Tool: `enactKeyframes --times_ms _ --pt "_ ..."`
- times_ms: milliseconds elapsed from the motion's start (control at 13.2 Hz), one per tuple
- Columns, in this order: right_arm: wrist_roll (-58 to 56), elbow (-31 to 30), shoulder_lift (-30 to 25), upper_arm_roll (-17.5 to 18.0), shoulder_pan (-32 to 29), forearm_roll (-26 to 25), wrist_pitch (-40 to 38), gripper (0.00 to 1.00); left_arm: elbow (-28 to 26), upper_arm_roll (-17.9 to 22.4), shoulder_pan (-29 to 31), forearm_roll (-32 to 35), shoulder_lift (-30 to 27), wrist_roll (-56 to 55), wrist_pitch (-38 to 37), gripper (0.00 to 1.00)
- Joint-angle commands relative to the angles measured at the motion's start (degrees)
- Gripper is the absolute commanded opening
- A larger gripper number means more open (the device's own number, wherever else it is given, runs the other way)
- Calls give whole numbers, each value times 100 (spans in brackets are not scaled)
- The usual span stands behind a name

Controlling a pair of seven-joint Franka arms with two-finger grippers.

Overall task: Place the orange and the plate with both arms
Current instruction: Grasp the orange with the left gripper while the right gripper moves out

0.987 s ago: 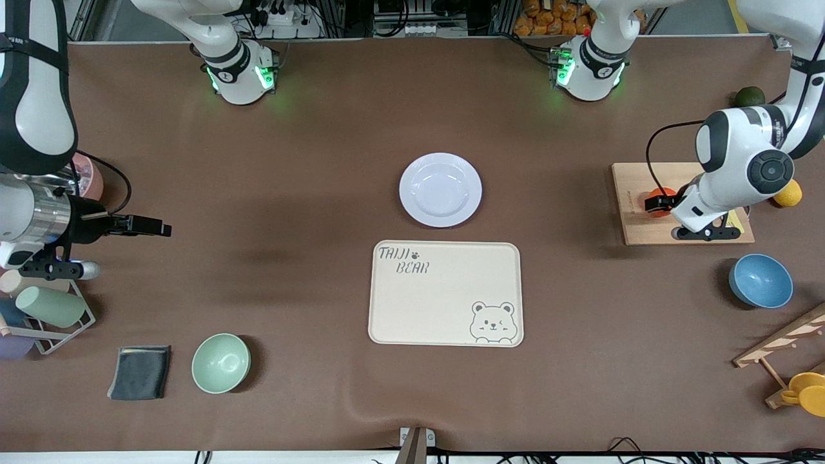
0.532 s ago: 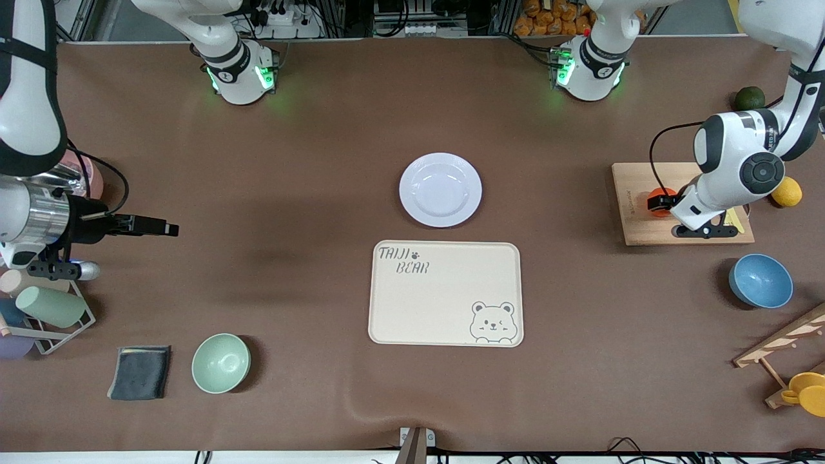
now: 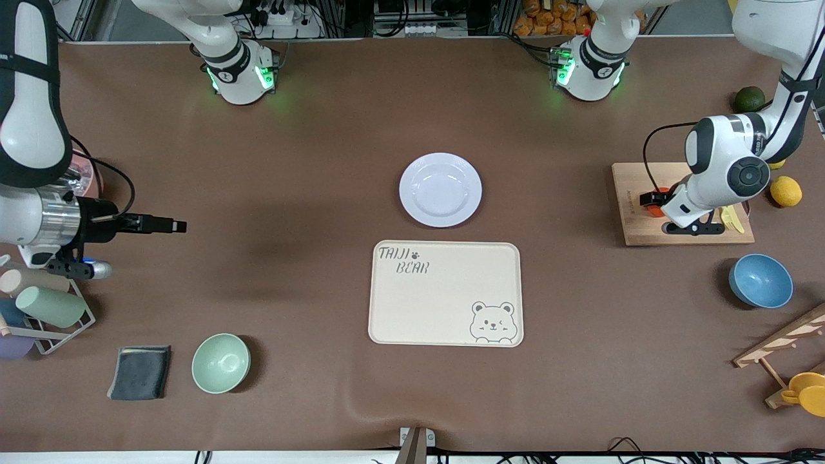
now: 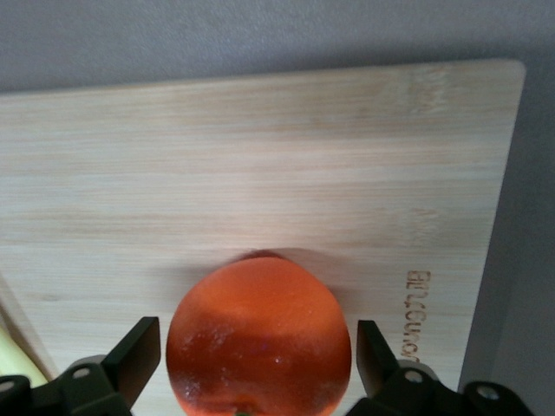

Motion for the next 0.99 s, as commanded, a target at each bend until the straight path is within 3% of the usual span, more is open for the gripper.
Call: enactKeyframes --times_ms 0,228,532,911 --pt "29 -439 -103 30 -95 324 45 100 -53 -34 14 149 -75 -14 89 15" --pt "29 -685 -121 30 -69 577 62 100 -44 -51 -4 193 -232 56 89 0" --pt "-41 -1414 -322 39 -43 1158 667 100 349 -463 -13 246 -681 4 -191 0" --pt "-59 -2092 -525 56 151 1492 1283 100 1448 -1666 -13 10 -664 -978 -1589 0"
